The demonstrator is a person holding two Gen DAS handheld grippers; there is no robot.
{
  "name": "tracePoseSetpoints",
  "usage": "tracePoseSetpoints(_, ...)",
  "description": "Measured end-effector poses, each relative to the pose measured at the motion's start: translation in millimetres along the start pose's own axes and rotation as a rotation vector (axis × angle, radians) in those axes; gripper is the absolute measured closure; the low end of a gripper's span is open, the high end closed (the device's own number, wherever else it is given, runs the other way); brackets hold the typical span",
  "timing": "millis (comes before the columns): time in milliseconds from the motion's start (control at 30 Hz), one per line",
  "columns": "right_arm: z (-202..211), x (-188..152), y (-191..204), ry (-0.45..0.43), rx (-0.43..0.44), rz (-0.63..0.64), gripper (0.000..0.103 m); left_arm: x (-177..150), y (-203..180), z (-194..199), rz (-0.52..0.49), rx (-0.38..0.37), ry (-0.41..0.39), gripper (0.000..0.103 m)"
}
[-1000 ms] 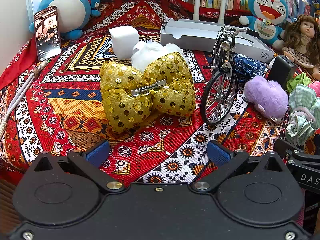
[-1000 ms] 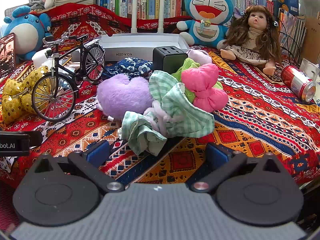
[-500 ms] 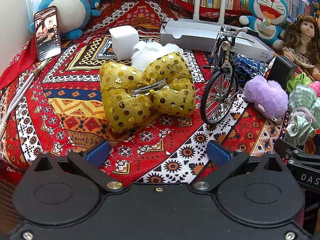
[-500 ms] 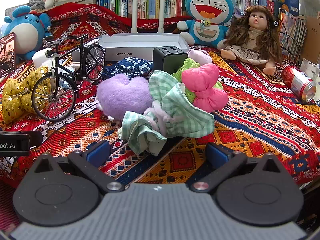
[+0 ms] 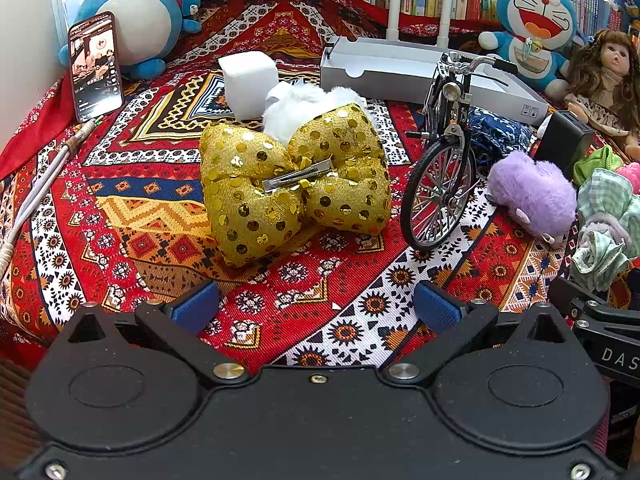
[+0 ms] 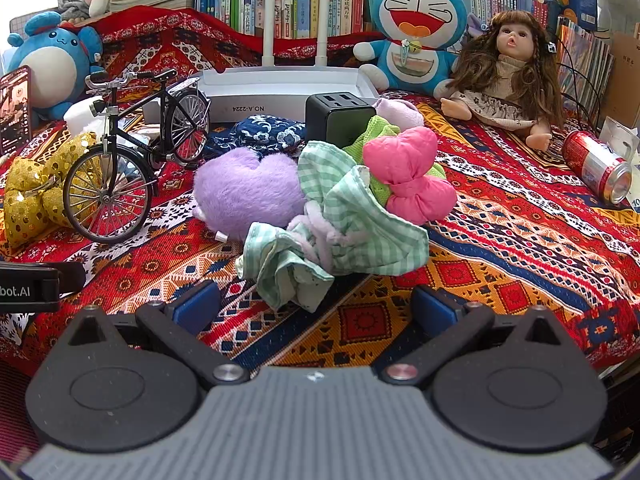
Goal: Organize soft objects
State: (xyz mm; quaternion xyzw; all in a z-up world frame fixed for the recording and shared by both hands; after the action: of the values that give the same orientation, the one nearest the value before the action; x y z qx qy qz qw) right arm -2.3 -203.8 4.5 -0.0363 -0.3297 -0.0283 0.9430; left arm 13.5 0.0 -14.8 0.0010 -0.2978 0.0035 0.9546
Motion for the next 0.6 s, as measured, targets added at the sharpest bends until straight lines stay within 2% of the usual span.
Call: tracePoseSetpoints(600, -0.5, -0.2, -0.1, 0.000, 0.004, 0.003, 0.000, -0.1, 2.5, -0.2, -0.020, -0.014, -0.012, 0.000)
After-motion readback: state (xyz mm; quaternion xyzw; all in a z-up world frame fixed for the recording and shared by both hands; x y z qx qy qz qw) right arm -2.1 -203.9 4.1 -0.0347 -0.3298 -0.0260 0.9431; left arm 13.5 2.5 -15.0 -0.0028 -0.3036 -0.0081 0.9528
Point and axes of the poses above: each gripper's, at about its wrist camera, not at the fingertips, and z roughly against the way its jaws point, y to its left, x to its top, the point moved 2 cm from there along -z, roughly the way its jaws point, and after that the axes turned 8 degrees about y, right-handed, at the moved point
